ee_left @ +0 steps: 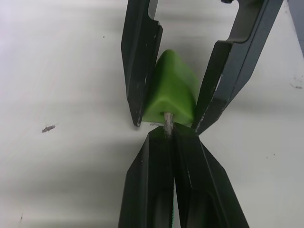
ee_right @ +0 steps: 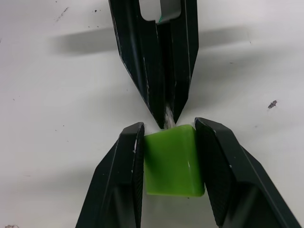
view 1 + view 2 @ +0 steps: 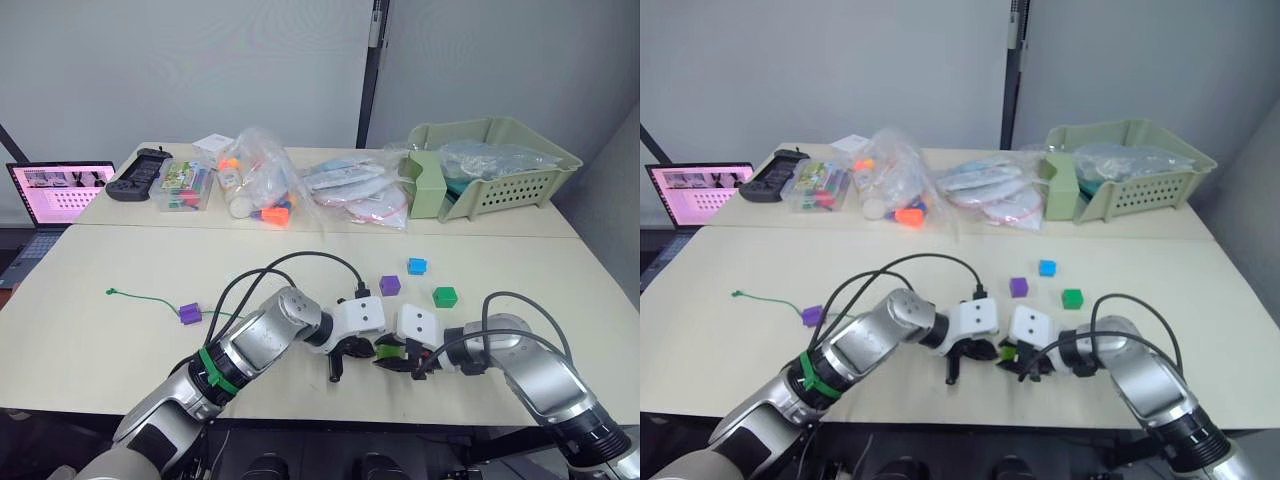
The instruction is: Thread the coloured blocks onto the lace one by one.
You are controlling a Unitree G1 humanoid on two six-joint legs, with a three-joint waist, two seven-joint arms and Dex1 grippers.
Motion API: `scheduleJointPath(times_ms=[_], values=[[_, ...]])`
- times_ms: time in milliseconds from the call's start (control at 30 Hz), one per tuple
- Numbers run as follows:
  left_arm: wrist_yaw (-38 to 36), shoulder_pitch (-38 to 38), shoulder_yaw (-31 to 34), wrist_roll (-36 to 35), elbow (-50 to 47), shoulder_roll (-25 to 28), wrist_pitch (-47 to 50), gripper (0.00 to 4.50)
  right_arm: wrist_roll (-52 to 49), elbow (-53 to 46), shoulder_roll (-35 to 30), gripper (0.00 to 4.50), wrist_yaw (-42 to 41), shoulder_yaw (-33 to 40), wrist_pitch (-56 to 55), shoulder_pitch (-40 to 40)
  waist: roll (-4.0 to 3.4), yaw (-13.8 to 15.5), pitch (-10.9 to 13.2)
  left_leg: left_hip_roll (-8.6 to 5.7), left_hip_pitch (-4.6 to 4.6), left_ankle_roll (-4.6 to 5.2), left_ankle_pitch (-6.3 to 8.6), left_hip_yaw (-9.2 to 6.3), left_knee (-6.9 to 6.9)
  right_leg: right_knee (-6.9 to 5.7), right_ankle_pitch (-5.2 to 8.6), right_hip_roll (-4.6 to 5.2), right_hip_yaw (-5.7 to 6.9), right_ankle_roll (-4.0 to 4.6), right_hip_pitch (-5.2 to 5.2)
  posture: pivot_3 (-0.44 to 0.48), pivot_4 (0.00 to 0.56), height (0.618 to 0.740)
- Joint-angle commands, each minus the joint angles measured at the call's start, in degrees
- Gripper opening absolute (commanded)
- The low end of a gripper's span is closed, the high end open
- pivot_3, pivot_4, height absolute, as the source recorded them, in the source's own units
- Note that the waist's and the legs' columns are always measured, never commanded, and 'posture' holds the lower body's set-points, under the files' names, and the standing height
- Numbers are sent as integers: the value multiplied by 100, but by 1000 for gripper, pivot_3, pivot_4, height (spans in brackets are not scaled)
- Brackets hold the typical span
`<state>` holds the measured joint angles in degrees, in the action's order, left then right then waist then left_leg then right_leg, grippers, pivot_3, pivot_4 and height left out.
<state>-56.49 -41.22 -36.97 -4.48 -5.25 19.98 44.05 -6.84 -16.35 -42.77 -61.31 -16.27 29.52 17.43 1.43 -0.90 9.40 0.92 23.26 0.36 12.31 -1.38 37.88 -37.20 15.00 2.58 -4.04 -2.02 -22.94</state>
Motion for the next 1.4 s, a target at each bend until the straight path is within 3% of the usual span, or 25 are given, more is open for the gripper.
scheduleJointPath(times_ms=[33,233,467,700,967,1400], values=[[-100,38,273,-309,-249,-197,-242,697,30,17,17,1196,-17,-221,134,-81,0,3,0,0,0,0,0,0,0,0,0,0,0,0,0,0,150,740],[-443,254,502,-348,-267,336,-557,2599,39,5,-44,1196,-12,-221,216,-128,-2,4,-2,0,-5,0,0,0,0,2,0,1,1,0,6,0,150,740],[-734,474,697,-323,-141,833,-1086,2599,33,-19,-110,1196,-30,-221,217,-190,-2,13,-2,0,-7,0,0,0,0,5,0,2,2,0,10,0,150,740],[-576,649,665,-125,244,721,-1484,2599,11,-17,-142,1196,-49,-214,231,-171,-1,26,-2,-1,-9,0,0,-1,0,8,0,4,5,-1,16,0,150,740],[-400,759,675,-78,393,350,-1600,117,-16,-108,-178,1196,-40,-183,301,-211,-2,25,-2,-1,-8,0,0,-2,0,9,0,4,6,-1,17,0,150,740],[-321,683,631,23,356,21,-1771,19,-32,-212,-164,1196,18,-182,378,-285,-2,35,-2,-4,-7,0,0,-3,0,10,1,6,6,-1,18,0,150,740]])
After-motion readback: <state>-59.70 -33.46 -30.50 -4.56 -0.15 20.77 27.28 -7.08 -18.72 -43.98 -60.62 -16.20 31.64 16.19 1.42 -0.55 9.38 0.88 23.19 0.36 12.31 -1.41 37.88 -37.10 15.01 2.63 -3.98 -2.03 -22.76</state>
